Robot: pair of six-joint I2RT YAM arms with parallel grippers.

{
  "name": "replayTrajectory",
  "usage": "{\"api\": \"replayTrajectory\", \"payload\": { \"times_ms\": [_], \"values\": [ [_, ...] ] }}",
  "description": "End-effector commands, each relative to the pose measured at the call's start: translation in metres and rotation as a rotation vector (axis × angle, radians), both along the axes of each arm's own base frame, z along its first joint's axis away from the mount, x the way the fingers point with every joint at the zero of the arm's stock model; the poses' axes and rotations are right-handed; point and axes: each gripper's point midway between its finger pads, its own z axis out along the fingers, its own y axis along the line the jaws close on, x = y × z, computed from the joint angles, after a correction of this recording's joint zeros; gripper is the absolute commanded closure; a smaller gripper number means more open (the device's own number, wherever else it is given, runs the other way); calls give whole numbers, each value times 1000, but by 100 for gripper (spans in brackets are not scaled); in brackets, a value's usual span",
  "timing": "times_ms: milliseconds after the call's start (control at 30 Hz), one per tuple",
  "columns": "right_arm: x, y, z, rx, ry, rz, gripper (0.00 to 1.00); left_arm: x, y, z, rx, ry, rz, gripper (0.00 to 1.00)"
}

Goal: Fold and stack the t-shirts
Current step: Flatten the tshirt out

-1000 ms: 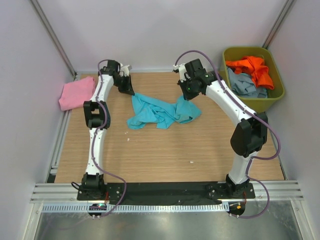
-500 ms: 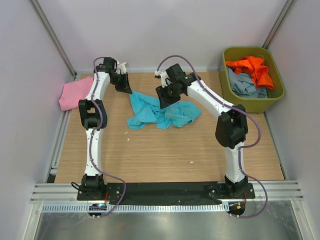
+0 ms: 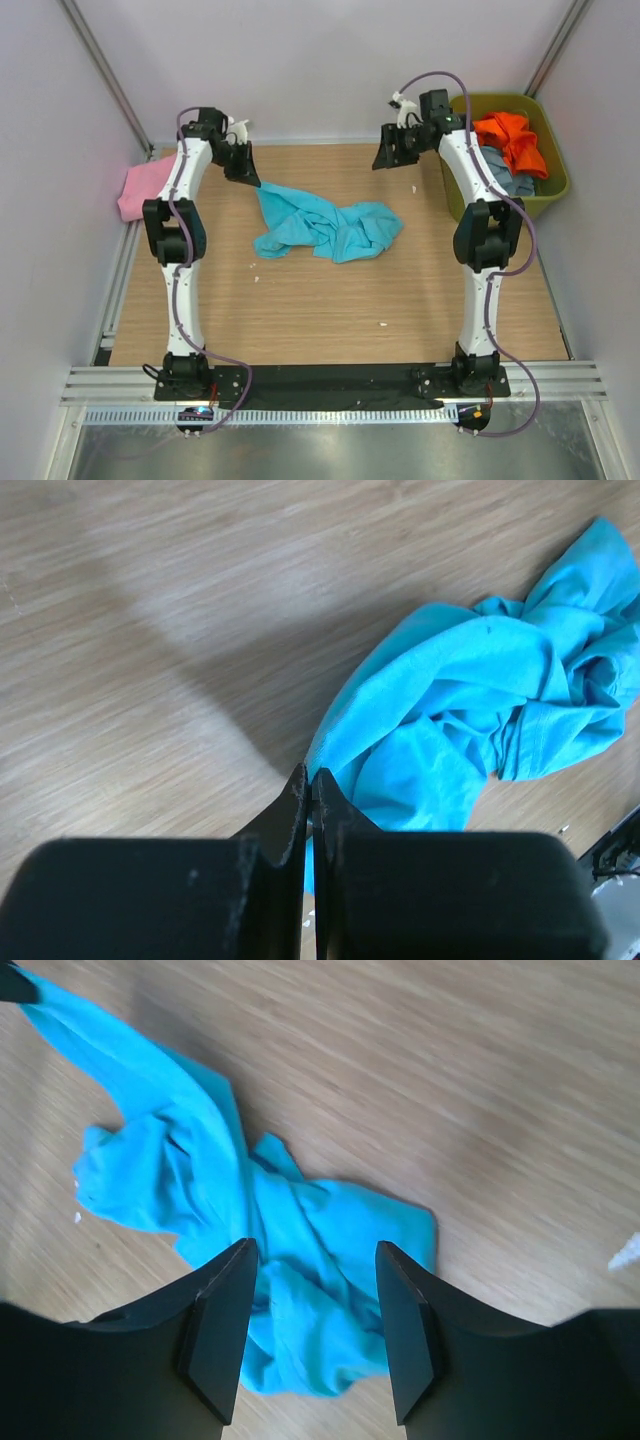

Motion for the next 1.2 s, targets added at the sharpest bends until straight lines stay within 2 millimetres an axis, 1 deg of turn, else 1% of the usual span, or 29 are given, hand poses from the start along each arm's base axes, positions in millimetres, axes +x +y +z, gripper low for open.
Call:
{"api": "replayTrajectory", "payload": {
  "times_ms": [0, 33, 100, 133, 167, 200, 233, 300, 333, 400, 467, 567, 667, 867, 900, 933, 1167],
  "values": [
    [-46, 24, -18, 23, 122, 204, 44, -13, -1, 21, -4, -23, -37, 100],
    [-59, 27, -22, 33, 147, 261, 44, -13, 0, 19, -2, -19, -38, 100],
    [-68, 31, -23, 40, 159, 318, 46, -14, 0, 16, 17, -16, -45, 100],
    [-71, 42, -18, 37, 136, 366, 47, -17, 1, 13, 22, -6, -47, 100],
    [-84, 43, -19, 14, 141, 434, 47, -17, 3, 11, 33, -4, -45, 100],
    [-87, 49, -9, -7, 99, 487, 47, -18, 3, 10, 37, -2, -47, 100],
    [-107, 55, -16, -34, 156, 540, 47, -20, 3, 5, 41, 11, -49, 100],
    [-118, 56, -21, -93, 135, 624, 48, -21, 2, 2, 53, 14, -56, 99],
    [-129, 55, -23, -106, 157, 651, 48, -22, 2, 2, 60, 15, -59, 99],
    [-141, 56, -34, -142, 169, 704, 49, -22, -1, 2, 78, 7, -69, 99],
    [-145, 57, -40, -162, 173, 720, 49, -24, -4, 5, 83, 2, -77, 99],
    [-147, 53, -53, -202, 212, 732, 49, -26, -10, 8, 83, -5, -89, 99],
    [-143, 53, -66, -220, 240, 719, 50, -26, -11, 8, 80, -6, -92, 99],
    [-137, 54, -79, -255, 244, 710, 50, -26, -14, 9, 69, -6, -94, 99],
    [-137, 56, -81, -259, 244, 715, 50, -26, -14, 9, 69, -4, -92, 98],
    [-138, 57, -87, -263, 256, 720, 50, -26, -14, 8, 69, -2, -93, 98],
    [-138, 73, -99, -265, 258, 735, 51, -27, -15, 4, 59, 10, -92, 98]
  ]
}}
